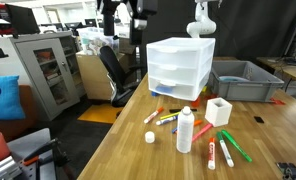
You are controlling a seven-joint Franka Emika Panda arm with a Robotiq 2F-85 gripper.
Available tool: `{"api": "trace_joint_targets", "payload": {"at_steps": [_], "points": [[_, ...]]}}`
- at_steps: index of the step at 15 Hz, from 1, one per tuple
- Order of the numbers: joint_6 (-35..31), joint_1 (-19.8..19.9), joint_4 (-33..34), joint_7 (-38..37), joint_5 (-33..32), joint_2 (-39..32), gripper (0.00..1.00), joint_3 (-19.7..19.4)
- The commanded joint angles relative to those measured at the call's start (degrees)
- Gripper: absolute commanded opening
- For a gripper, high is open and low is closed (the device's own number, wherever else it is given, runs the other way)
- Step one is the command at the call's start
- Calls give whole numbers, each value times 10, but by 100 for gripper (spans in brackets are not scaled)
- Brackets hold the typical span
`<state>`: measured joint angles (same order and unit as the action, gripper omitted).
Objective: Pick up the lid from the table and close the bottle
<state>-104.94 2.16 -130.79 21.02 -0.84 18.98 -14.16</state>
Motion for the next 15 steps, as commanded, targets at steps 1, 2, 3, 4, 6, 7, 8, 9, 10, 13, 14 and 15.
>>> {"api": "trace_joint_targets", "payload": {"at_steps": [1, 2, 3, 4, 6, 7, 8, 9, 10, 13, 14, 15], "points": [[-8, 13, -2, -5, 4, -17, 100, 16], [-11, 13, -2, -11, 3, -30, 100, 21], [-12, 13, -2, -13, 3, -36, 100, 23], [-12, 14, -1, -14, 3, -36, 100, 23], [-12, 15, 0, -14, 3, -31, 100, 22], [-12, 15, 0, -14, 3, -30, 100, 22], [-38, 15, -2, -21, 11, -38, 100, 20], [-62, 12, -5, -18, 31, -53, 100, 18], [-83, 9, -8, -18, 46, -65, 100, 19], [-184, 4, -35, -39, 77, -119, 100, 37], [-207, 2, -40, -51, 86, -137, 100, 46], [-229, 0, -50, -72, 89, -156, 100, 57]]}}
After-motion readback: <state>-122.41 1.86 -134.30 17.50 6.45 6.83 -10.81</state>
